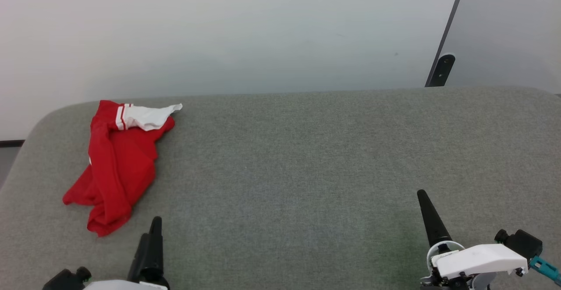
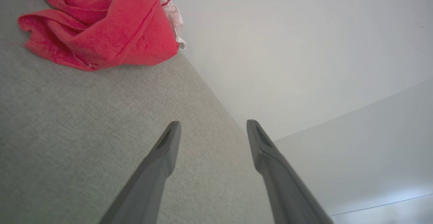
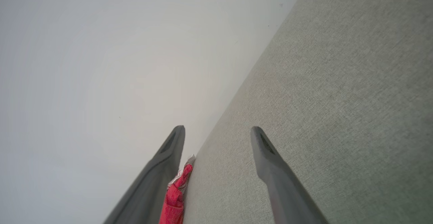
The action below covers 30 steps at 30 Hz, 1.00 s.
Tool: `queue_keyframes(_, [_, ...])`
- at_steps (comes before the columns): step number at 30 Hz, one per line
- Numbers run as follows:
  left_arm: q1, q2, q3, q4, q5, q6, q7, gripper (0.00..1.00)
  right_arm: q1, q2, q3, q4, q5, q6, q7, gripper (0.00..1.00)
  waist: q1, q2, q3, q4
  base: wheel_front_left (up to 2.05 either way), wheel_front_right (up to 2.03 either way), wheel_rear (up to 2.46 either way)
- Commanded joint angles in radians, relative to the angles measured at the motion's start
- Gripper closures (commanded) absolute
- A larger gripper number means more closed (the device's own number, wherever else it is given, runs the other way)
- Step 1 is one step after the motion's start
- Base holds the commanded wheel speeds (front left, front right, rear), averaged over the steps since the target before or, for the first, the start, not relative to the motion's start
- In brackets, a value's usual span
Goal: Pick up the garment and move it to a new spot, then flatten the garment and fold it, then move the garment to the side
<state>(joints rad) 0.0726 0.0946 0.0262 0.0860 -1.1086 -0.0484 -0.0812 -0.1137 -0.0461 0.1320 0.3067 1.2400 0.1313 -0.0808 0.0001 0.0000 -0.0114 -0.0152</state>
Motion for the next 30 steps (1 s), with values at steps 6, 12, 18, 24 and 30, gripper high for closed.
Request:
queue_keyframes(6, [0.017, 0.028, 0.006, -0.04, 0.2, 0.028, -0.026, 0.0, -0.029, -0.004, 0.003, -0.007, -0.217, 0.0, -0.026, 0.0, 0.0, 0.0, -0.003, -0.002, 0.0, 0.0, 0.0])
queue_keyframes(12, [0.038, 0.036, 0.019, -0.069, 0.348, 0.039, -0.044, 0.0, -0.022, -0.004, -0.01, -0.006, -0.391, 0.0, -0.044, 0.0, 0.0, 0.0, -0.007, -0.006, 0.0, 0.0, 0.0])
queue_keyframes(18, [0.063, 0.042, 0.033, -0.1, 0.484, 0.056, -0.06, 0.0, -0.015, -0.004, -0.034, -0.001, -0.55, -0.001, -0.061, 0.0, 0.0, 0.0, -0.011, -0.009, 0.0, 0.0, 0.0])
queue_keyframes(24, [0.092, 0.043, 0.036, -0.126, 0.594, 0.069, -0.076, 0.0, -0.012, -0.004, -0.04, 0.002, -0.692, -0.001, -0.076, 0.0, 0.0, 0.0, -0.016, -0.014, 0.0, 0.0, 0.0])
queue_keyframes(30, [0.117, 0.04, 0.04, -0.149, 0.646, 0.058, -0.088, 0.0, -0.006, -0.004, -0.049, -0.003, -0.784, -0.001, -0.089, 0.0, 0.0, 0.0, -0.023, -0.018, 0.0, 0.0, 0.0])
